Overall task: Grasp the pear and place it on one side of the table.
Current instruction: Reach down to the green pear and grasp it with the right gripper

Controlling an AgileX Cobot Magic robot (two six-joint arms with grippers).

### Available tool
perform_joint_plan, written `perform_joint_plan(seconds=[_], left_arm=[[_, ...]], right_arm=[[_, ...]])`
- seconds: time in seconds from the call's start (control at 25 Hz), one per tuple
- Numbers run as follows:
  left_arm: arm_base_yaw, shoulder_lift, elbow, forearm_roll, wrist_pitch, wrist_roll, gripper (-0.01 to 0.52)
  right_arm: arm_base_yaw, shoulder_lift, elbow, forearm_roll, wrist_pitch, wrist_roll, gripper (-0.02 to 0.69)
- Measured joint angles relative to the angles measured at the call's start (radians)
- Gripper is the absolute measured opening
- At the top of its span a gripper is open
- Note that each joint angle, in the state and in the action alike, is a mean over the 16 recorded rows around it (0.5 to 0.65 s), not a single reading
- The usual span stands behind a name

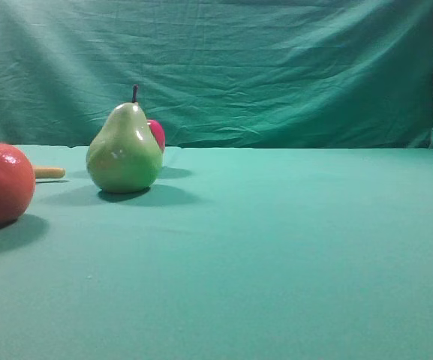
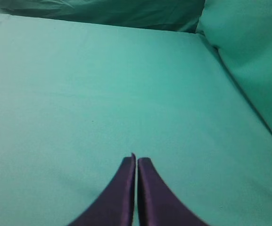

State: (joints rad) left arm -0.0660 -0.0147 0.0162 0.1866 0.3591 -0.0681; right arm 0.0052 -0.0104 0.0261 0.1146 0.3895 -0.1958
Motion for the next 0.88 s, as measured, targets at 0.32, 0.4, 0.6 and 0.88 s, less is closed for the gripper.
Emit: perform_joint_plan(seconds=[0.32, 0.4, 0.6, 0.88], left_arm=[[0.000, 0.000, 0.000, 0.000, 0.000, 0.000, 0.000], [0.000, 0.000, 0.000, 0.000, 0.000, 0.000, 0.000], [0.000, 0.000, 0.000, 0.000, 0.000, 0.000, 0.000], [0.000, 0.000, 0.000, 0.000, 0.000, 0.000, 0.000]], right_arm=[[0.000, 0.000, 0.000, 0.000, 0.000, 0.000, 0.000], [0.000, 0.000, 0.000, 0.000, 0.000, 0.000, 0.000], [0.000, 0.000, 0.000, 0.002, -0.004, 0.000, 0.000], [0.000, 0.000, 0.000, 0.093, -0.078, 0.000, 0.000]])
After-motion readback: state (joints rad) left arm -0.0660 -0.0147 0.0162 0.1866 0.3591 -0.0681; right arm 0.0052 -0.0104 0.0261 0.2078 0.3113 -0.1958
